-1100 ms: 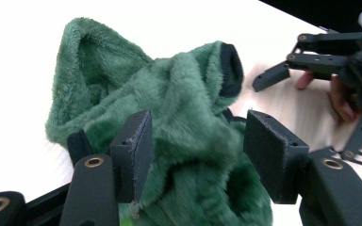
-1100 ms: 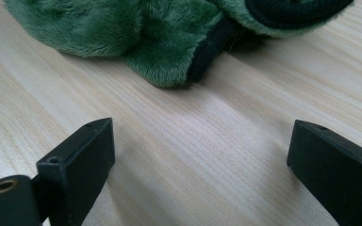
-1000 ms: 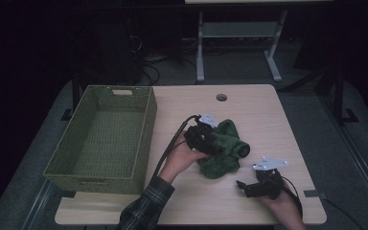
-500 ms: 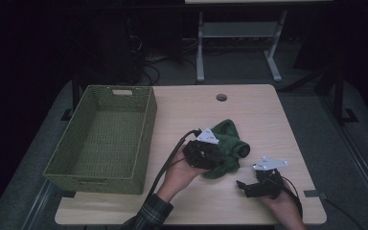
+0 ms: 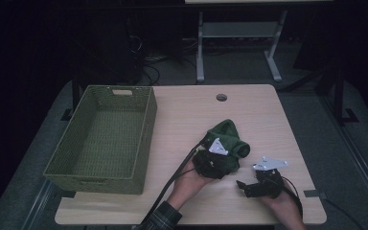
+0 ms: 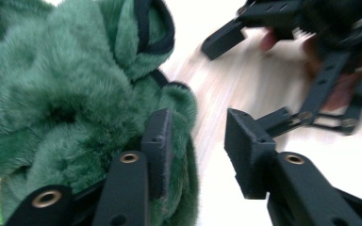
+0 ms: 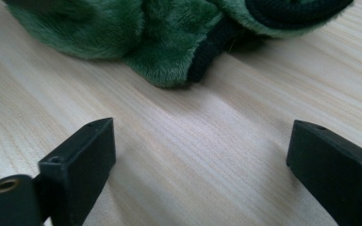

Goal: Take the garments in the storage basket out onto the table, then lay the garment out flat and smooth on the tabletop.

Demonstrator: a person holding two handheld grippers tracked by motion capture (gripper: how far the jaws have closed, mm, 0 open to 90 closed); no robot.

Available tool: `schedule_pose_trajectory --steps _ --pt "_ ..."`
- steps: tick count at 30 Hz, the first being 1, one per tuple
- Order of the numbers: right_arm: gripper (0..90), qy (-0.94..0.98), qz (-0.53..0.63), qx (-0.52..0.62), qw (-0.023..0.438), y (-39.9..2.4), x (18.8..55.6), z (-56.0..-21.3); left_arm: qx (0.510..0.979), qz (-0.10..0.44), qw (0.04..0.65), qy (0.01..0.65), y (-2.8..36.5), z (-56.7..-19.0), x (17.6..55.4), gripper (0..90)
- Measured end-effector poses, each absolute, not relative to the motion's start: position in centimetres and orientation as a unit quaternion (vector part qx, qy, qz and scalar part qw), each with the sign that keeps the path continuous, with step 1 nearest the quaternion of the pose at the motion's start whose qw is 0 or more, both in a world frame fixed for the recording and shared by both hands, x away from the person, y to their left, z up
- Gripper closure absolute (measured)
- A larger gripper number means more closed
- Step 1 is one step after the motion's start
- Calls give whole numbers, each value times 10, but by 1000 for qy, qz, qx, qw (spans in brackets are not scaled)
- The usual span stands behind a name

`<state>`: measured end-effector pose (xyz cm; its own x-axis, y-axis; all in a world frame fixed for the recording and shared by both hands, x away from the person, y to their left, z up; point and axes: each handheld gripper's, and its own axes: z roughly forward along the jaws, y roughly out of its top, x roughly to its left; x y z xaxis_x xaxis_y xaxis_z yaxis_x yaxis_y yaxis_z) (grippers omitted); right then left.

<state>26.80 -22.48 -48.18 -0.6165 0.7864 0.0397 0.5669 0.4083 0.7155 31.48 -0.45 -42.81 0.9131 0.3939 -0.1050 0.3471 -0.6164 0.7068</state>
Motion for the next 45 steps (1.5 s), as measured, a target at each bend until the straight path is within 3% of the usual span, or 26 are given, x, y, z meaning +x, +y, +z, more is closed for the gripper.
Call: schedule_pose_trajectory --steps 2,8,14,20,22,26,33,45 --pt "170 828 352 410 150 -224 268 -478 899 33 383 211 -7 -434 317 578" --pt "264 823 365 412 143 -222 272 -473 905 51 366 211 -10 -445 324 595" --pt "414 825 379 394 142 -213 280 -469 909 61 356 207 -10 -449 328 695" --pt "506 829 372 393 141 -208 287 -472 914 63 347 199 -12 -452 330 798" --pt "601 830 370 392 141 -207 289 -472 913 53 352 201 -12 -454 330 864" --pt "800 828 371 397 141 -208 291 -470 911 43 357 200 -11 -452 331 886" --pt "828 822 382 395 151 -213 287 -458 900 16 388 201 4 -435 326 891" --pt "827 812 393 395 178 -230 278 -444 878 15 423 222 51 -406 327 891"
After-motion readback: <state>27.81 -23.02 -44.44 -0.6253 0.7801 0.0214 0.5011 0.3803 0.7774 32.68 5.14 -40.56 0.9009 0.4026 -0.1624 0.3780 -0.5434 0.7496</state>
